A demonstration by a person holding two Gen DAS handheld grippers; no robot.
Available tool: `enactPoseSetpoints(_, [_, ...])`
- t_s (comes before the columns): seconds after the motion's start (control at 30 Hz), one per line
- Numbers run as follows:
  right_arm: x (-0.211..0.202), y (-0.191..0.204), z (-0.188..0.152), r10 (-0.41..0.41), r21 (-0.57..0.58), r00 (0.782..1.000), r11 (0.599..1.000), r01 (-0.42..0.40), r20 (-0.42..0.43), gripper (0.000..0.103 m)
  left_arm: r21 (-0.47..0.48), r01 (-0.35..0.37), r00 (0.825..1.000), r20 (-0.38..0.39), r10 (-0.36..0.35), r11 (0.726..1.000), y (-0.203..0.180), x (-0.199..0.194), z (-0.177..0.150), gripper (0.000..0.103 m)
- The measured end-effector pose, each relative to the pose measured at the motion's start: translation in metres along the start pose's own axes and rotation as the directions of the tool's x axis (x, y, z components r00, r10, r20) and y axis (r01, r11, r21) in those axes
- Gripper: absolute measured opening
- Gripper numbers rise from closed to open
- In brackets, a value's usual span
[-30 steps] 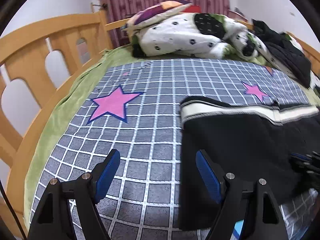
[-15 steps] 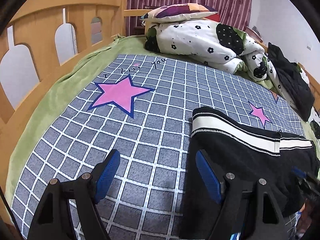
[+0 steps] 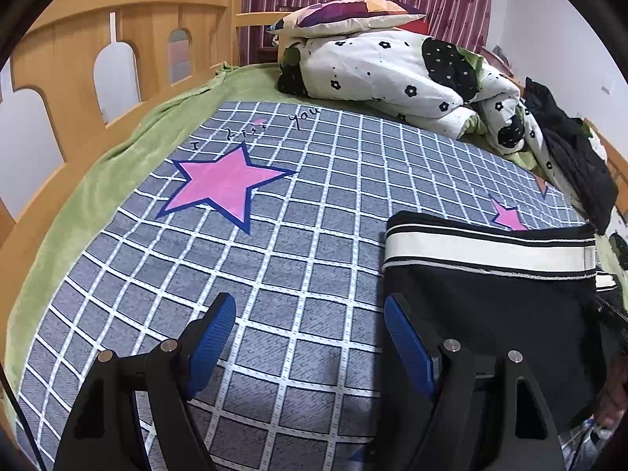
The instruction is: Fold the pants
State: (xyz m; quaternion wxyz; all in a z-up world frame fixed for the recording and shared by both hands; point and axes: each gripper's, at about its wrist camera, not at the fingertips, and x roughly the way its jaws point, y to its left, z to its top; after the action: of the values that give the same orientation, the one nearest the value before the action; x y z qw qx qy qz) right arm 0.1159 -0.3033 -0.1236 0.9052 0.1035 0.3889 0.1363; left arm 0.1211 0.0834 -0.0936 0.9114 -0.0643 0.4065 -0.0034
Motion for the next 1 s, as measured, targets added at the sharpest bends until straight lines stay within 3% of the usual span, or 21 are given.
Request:
enactPoseSetpoints(0.1, [0.005,-0.017,0.000,-0.103,-0.009,0.994,0.995,0.103,-0.026,0.016,0.006,0.029,1.000,-0.012,-0.029,1.000,-0.005,0.004,-0.003,0.077])
enactPoseSetpoints(0.2, [0.040,-0.032,-0.017,-0.142,-0.001,0.969,0.989,0.145,-0.202,0.022,0.017,0.056,0.998,-0.027,-0.056,0.998,-0.014,0.008,-0.007,0.077])
enactPoseSetpoints(0.3, [0.021,-0.018,-0.016,-0.184,-0.060,0.971,0.982,0.177,-0.155,0.022,0.023,0.121,0.992,-0.030,-0.120,0.992,-0.023,0.008,-0.011,0.077])
enactPoseSetpoints(0.37, [-0.011,-0.011,-0.017,-0.165,-0.042,0.984,0.986,0.163,-0.063,0.023,0.045,0.145,0.989,-0.040,-0.144,0.988,-0.031,0.009,-0.016,0.077])
enactPoseSetpoints(0.43, [-0.035,-0.003,-0.027,-0.136,-0.050,0.990,0.990,0.135,-0.023,0.024,0.077,0.142,0.989,-0.064,-0.137,0.987,-0.042,0.011,-0.024,0.077])
enactPoseSetpoints(0.57, [-0.037,0.009,-0.059,-0.169,-0.118,0.981,0.980,0.157,-0.092,0.024,0.089,0.154,0.980,-0.143,-0.141,0.984,-0.053,0.014,-0.058,0.077])
enactPoseSetpoints(0.63, [-0.023,0.015,-0.073,-0.260,-0.180,0.956,0.956,0.234,-0.139,0.030,0.081,0.154,0.972,-0.190,-0.136,0.985,-0.057,0.021,-0.074,0.077])
enactPoseSetpoints(0.67, [-0.017,0.013,-0.078,-0.274,-0.182,0.948,0.953,0.243,-0.165,0.037,0.088,0.139,0.971,-0.208,-0.118,0.986,-0.061,0.027,-0.083,0.078])
enactPoseSetpoints(0.7, [-0.012,0.012,-0.081,-0.273,-0.178,0.943,0.954,0.241,-0.188,0.038,0.103,0.131,0.975,-0.194,-0.110,0.986,-0.063,0.028,-0.085,0.079])
enactPoseSetpoints(0.77, [-0.014,0.012,-0.084,-0.268,-0.164,0.943,0.957,0.238,-0.198,0.038,0.127,0.126,0.975,-0.197,-0.099,0.984,-0.067,0.027,-0.082,0.080])
enactPoseSetpoints(0.9, [-0.025,0.007,-0.086,-0.231,-0.108,0.948,0.971,0.212,-0.221,0.038,0.028,0.169,0.961,-0.228,-0.159,0.985,-0.053,0.027,-0.075,0.079])
enactPoseSetpoints(1.0, [-0.033,0.010,-0.091,-0.224,-0.119,0.952,0.972,0.203,-0.207,0.038,0.014,0.168,0.962,-0.222,-0.161,0.986,-0.052,0.027,-0.071,0.079])
